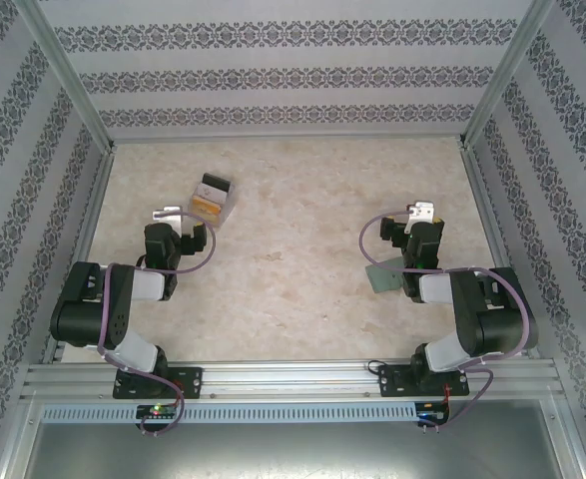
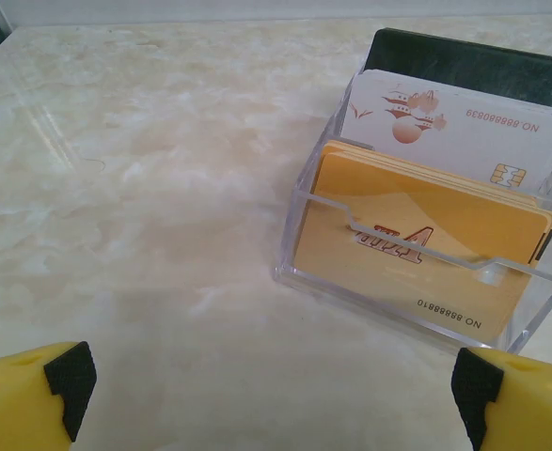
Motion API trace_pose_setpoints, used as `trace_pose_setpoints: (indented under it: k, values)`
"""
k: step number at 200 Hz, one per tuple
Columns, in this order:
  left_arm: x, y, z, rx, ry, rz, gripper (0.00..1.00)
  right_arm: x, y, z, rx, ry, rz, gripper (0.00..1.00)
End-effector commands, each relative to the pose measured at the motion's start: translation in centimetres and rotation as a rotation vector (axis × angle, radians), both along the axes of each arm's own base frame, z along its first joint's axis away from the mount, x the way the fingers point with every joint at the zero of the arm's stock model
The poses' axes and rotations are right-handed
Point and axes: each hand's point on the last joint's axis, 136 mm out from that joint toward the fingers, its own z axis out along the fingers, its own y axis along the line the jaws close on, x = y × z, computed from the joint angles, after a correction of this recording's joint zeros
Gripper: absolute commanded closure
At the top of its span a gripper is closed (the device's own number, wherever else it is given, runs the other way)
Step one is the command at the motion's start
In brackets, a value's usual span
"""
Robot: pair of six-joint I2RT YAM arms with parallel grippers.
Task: Put the credit cards into the card holder
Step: Move the card holder to the center of the table.
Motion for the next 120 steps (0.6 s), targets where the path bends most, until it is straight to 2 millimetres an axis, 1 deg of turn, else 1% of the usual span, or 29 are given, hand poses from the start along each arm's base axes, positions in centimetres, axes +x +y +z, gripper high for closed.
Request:
trace_pose_setpoints:
  k: [1,72,89,108,120]
  values:
    - [0.5,0.3,0.7,0.01,-0.016,-0.005,0.01,0.4,-0.2,0.5,0.0,-0.016,0.003,0.02]
    - [0.5,0.3,0.7,0.009,-0.016,-0.004,0.01,0.5,-0.1,0.6,0.001,-0.017,0.004,0.02]
    - [0.4,0.3,0.6,0.008,-0.014,-0.006,0.01,0.7,1.1,0.5,0.005,-0.005,0.088,0.02]
    - [0.4,0.3,0.6,0.008,-0.014,-0.005,0.01,0.9,1.0,0.4,0.04,0.001,0.11,0.02]
    - [0.4,0.2,0.7,0.009,-0.018,-0.011,0.01,0.7,1.4,0.5,0.038,-0.006,0.134,0.02]
